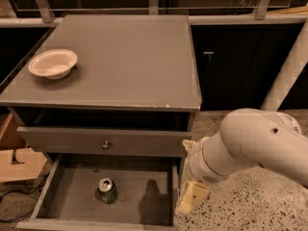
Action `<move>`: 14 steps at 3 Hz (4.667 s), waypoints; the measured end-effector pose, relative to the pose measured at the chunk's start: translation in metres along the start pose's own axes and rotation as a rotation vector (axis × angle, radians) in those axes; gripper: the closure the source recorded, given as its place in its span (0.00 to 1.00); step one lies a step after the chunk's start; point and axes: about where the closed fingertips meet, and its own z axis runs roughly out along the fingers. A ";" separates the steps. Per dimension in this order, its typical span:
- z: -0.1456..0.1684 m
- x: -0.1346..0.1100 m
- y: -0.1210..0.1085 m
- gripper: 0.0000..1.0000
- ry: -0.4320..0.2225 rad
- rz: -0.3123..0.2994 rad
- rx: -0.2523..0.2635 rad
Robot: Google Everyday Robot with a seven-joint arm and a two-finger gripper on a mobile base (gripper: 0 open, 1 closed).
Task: Pick green can from middle drawer and place on counter
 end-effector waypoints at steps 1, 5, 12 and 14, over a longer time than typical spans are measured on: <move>0.039 0.005 0.012 0.00 -0.045 -0.012 -0.047; 0.140 0.009 0.023 0.00 -0.179 0.073 -0.099; 0.248 -0.013 0.019 0.00 -0.433 0.156 -0.105; 0.264 -0.022 0.024 0.00 -0.438 0.140 -0.114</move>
Offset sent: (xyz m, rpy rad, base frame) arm -0.0091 0.0294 -0.0954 0.1151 0.0564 0.0767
